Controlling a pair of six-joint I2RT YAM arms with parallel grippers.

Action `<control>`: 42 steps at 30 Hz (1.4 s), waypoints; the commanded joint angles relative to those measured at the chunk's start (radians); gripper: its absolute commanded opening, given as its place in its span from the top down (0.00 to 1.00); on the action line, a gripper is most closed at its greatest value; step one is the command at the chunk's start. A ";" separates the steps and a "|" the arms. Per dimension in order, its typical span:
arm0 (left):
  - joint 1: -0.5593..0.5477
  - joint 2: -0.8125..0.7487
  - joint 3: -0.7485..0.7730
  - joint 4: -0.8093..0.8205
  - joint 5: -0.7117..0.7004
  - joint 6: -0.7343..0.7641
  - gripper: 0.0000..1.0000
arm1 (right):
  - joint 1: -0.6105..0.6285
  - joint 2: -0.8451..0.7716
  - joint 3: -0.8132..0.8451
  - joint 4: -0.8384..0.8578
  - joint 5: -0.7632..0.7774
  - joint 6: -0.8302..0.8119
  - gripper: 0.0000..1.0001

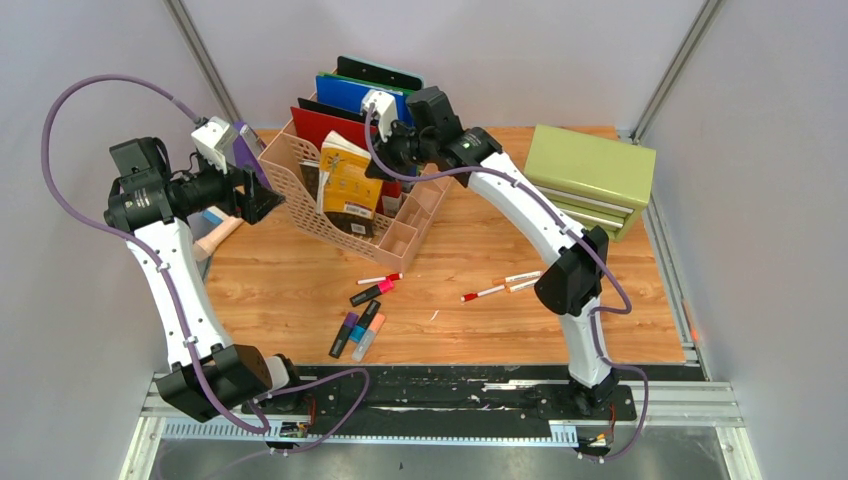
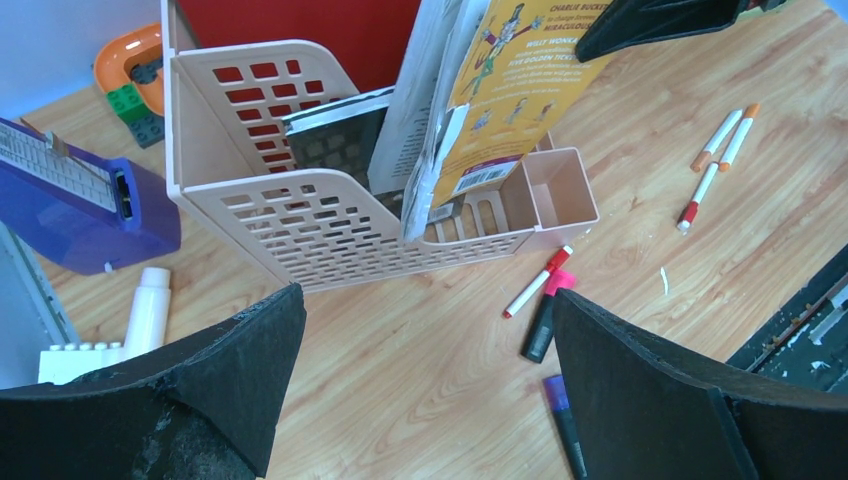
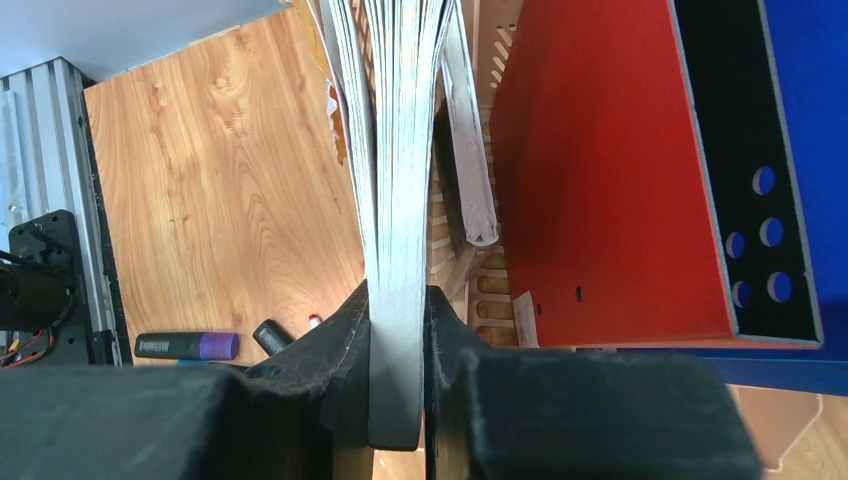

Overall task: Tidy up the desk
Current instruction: Place the notebook in the storage box.

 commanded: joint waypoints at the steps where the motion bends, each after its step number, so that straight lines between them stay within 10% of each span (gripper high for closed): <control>1: 0.006 -0.020 0.000 0.013 0.005 -0.002 0.00 | -0.013 -0.105 0.000 0.079 0.013 0.015 1.00; 42: 0.006 -0.057 0.001 -0.002 -0.020 0.020 0.00 | 0.099 0.222 0.170 0.164 0.114 -0.012 1.00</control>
